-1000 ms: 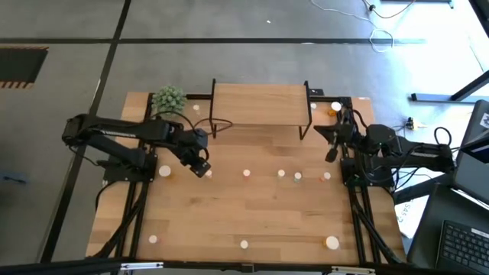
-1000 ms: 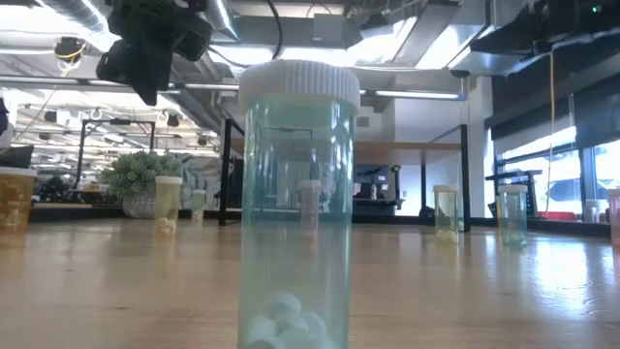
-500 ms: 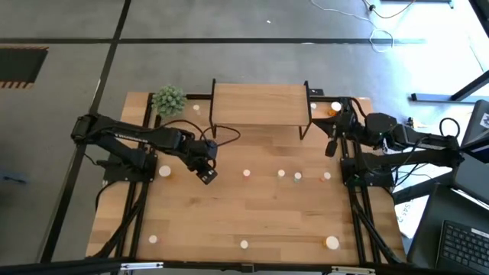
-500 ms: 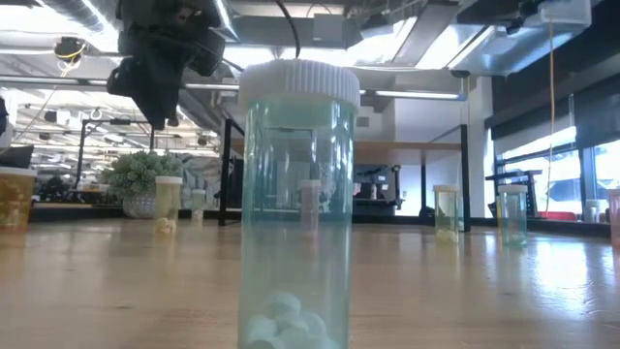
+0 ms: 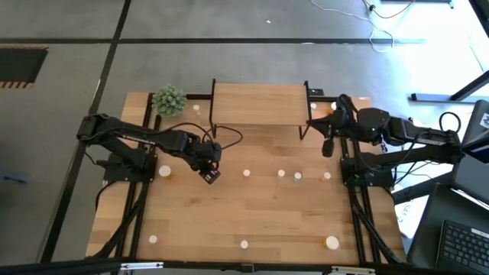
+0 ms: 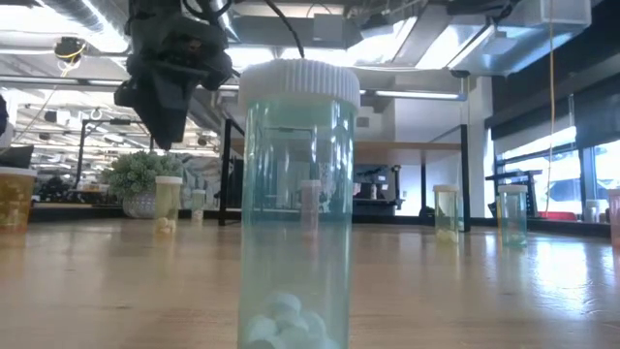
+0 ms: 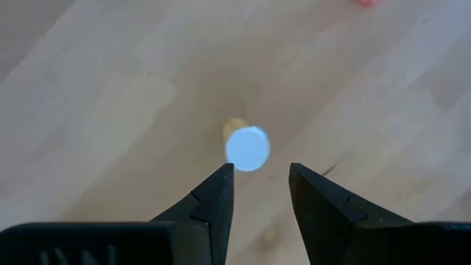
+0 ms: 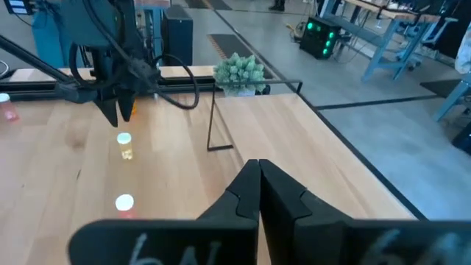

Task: Pick and place medicine bottles onto shelf by color
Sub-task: Put the bottom left yellow pill bottle on the shelf

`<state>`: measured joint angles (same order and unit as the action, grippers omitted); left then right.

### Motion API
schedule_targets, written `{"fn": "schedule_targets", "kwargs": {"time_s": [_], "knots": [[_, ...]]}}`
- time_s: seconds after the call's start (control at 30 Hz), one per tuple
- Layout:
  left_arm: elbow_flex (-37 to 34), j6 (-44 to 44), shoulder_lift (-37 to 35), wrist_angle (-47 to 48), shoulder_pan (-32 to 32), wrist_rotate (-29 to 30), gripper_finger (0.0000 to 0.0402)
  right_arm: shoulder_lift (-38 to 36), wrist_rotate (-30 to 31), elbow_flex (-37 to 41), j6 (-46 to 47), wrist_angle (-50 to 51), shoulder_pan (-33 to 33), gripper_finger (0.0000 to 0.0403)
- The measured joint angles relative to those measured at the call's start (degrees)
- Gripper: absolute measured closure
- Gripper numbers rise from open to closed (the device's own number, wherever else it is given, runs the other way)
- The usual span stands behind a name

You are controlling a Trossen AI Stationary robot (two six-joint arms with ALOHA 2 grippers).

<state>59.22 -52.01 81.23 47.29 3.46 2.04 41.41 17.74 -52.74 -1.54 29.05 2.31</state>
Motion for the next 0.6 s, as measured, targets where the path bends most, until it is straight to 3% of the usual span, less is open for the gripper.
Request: {"fn": "schedule_targets", "kwargs": {"time_s": [0.27, 0.5, 0.6], "knots": [[0.00, -0.02, 0.18, -0.18, -0.02, 0.02, 0.0275, 1.24, -0.22, -0.03, -0.04, 0.21, 0.00, 0.0397], [0.00, -0.02, 0.18, -0.22, -0.02, 0.01, 0.0275, 2.77, -4.50, -0.03, -0.22, 4.89, 0.00, 0.0397], [0.00, 0.02, 0.18, -0.22, -0.02, 0.00, 0.0275, 3.98, -9.08, -0.03, -0.55, 6.23, 0.00, 0.0397]]}}
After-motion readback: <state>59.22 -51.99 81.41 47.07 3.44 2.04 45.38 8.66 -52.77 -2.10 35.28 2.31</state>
